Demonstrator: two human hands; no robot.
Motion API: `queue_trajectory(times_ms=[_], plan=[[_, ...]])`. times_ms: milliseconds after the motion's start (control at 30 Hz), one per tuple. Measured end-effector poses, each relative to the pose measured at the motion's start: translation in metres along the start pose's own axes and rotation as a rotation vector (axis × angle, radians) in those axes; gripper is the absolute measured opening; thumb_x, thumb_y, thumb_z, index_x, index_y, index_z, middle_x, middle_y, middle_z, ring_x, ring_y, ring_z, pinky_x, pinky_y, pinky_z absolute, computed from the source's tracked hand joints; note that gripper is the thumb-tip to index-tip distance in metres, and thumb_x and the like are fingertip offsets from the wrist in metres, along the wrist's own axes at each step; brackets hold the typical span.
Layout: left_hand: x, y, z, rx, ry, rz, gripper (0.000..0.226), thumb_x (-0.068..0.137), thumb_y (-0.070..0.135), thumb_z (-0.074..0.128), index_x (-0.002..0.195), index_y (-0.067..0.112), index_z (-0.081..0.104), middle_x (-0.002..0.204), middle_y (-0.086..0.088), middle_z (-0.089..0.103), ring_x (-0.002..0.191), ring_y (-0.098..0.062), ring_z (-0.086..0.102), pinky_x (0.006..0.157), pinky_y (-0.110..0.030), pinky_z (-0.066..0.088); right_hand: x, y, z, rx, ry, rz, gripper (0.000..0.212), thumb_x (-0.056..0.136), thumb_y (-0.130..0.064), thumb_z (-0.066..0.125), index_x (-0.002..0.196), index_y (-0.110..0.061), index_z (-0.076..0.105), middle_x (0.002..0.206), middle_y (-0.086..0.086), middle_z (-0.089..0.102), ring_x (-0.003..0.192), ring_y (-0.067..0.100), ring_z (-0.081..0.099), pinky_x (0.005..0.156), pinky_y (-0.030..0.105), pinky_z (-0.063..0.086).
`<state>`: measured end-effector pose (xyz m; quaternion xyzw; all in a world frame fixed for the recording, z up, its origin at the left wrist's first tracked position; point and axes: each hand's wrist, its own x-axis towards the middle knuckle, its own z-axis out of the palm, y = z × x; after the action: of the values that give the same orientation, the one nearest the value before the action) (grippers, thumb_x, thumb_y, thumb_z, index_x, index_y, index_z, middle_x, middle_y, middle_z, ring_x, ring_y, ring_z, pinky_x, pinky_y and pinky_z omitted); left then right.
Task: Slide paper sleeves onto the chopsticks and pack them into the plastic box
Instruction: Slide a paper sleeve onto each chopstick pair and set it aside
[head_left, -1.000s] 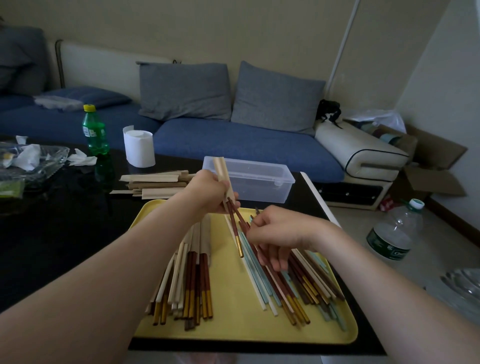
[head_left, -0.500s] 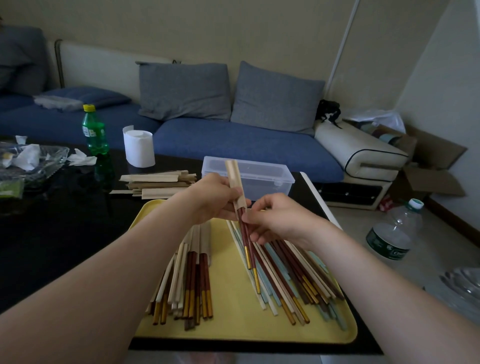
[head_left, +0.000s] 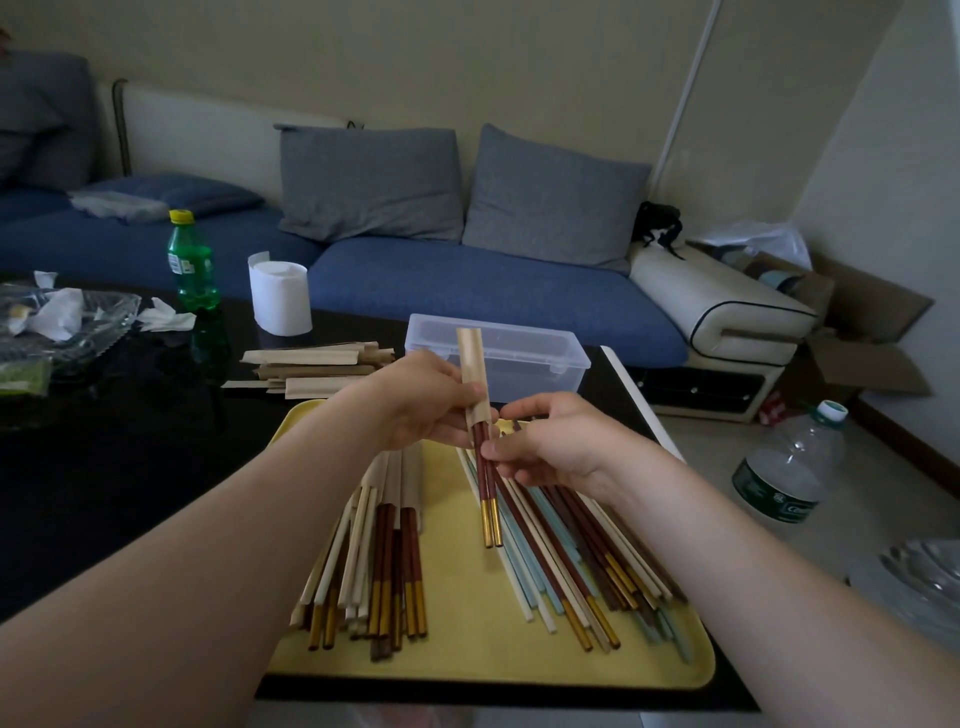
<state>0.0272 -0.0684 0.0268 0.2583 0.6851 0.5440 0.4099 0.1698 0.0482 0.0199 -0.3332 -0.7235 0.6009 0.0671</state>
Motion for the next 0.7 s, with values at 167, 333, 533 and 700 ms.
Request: queue_trajectory(times_ms=[167,333,533,700], plan=[[0.004,-0.001,-0.006,0.114,0.028,-0.043,0.025,0.103,0.02,0.066,0.118,0.0,0.07,0.1,-0.015,0.08,0.09,-0.025,0.08,0.075,-0.036,0.066,-0.004,-0.004,0.009,-0.025,-0.047,-0.029,0.035,0.095,-0.02,0.084,0.126,-0.012,0.068,0.091,0.013,0.081,0.07,0.017,0.073,0.058,0.027,0.058],[0.015,-0.013,-0.025,0.461,0.283,-0.012,0.031,0.104,0.039,0.061,0.115,0.01,0.063,0.085,-0.008,0.064,0.065,-0.015,0.059,0.051,-0.025,0.049,0.001,-0.01,0.025,-0.16,-0.093,-0.001,0.017,0.105,-0.023,0.071,0.112,-0.009,0.079,0.087,0.008,0.083,0.07,0.013,0.076,0.061,0.025,0.058],[0.014,-0.021,-0.052,0.917,0.701,-0.032,0.03,0.099,0.015,0.059,0.128,0.009,0.053,0.119,-0.013,0.064,0.104,-0.03,0.063,0.084,-0.044,0.054,0.006,-0.018,0.065,-0.186,-0.247,0.104,0.02,0.105,-0.016,0.07,0.115,0.001,0.074,0.095,0.019,0.082,0.075,0.021,0.079,0.058,0.024,0.061],[0.017,-0.024,-0.068,0.896,0.758,-0.039,0.036,0.095,0.013,0.062,0.131,0.008,0.054,0.128,-0.016,0.058,0.114,-0.034,0.06,0.08,-0.044,0.051,0.011,-0.026,0.092,-0.071,-0.306,0.086,0.025,0.104,-0.01,0.071,0.12,0.009,0.07,0.099,0.025,0.081,0.069,0.021,0.079,0.054,0.022,0.06]])
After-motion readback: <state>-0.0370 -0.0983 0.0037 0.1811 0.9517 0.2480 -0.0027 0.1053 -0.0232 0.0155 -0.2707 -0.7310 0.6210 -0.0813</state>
